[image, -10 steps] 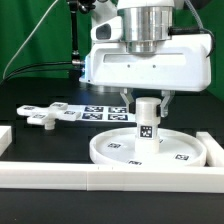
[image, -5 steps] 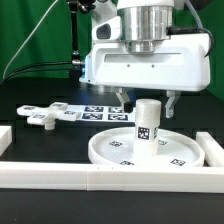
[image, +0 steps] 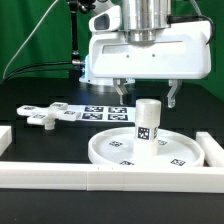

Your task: Assemble round table

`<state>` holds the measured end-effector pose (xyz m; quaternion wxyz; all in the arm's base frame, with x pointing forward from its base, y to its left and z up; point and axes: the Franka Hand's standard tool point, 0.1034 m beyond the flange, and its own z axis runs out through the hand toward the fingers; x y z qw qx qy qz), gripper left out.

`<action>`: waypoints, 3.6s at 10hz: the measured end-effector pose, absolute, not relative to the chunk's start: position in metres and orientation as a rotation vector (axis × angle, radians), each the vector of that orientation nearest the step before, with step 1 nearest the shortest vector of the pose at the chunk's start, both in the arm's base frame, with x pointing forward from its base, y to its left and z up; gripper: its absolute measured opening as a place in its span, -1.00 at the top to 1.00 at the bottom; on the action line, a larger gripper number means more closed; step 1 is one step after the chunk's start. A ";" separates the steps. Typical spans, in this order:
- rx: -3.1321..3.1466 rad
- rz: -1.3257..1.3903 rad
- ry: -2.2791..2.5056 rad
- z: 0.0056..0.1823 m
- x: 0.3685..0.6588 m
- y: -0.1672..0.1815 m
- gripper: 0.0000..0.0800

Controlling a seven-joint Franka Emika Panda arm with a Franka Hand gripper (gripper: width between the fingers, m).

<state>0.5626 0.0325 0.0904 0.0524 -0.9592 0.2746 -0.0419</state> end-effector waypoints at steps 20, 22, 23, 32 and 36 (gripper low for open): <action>-3.133 -0.260 -0.138 0.089 0.477 -0.094 -0.62; -3.129 -0.210 -0.269 0.081 0.472 -0.095 -0.62; -3.129 -0.213 -0.267 0.081 0.473 -0.095 -0.62; -3.092 -0.143 -0.485 0.071 0.452 -0.148 -0.62; -3.092 -0.121 -0.609 0.052 0.436 -0.157 -0.62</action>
Offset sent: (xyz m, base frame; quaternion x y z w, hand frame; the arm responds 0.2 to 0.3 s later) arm -0.0558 -0.0394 0.0540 0.0689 -0.0538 -0.0595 0.9944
